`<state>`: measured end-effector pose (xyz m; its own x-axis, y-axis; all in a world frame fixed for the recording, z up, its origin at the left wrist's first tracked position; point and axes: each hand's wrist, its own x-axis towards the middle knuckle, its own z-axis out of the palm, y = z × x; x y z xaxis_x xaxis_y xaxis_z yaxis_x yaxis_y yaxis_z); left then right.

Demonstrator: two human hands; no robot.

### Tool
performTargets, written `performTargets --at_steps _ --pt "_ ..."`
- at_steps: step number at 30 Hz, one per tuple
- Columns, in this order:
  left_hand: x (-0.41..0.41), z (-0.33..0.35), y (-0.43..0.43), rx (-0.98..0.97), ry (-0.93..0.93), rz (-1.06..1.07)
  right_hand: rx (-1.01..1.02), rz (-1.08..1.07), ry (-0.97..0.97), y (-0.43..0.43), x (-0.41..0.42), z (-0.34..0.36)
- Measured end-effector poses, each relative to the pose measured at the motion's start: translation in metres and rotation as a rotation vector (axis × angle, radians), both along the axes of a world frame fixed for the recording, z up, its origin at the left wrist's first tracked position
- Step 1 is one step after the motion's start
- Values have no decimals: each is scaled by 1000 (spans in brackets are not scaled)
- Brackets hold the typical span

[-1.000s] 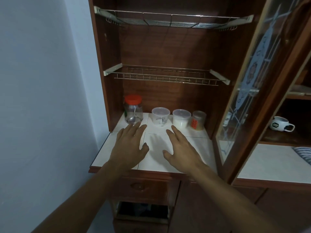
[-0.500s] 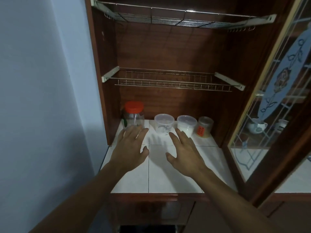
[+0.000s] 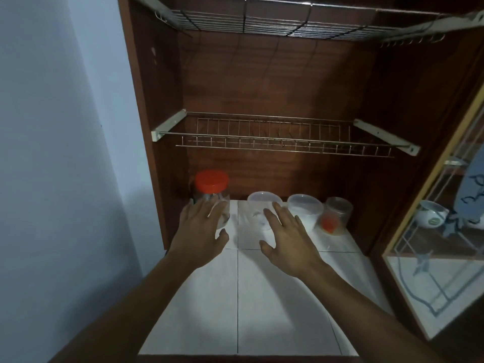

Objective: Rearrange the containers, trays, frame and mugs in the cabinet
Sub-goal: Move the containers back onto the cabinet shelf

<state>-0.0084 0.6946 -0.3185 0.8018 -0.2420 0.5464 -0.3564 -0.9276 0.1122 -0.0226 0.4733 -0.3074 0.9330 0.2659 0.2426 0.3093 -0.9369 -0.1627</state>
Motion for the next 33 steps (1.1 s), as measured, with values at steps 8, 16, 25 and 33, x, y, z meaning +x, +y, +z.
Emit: performTargets --at_steps 8,16,25,33 --pt "47 -3 5 -7 24 -5 59 2 52 2 48 -7" --pt "106 4 16 -5 25 -3 126 -69 65 3 94 -22" --pt "152 0 22 -21 49 38 135 -167 111 0 148 -54" --pt "179 -8 30 -37 98 100 181 -272 144 2 171 -78"
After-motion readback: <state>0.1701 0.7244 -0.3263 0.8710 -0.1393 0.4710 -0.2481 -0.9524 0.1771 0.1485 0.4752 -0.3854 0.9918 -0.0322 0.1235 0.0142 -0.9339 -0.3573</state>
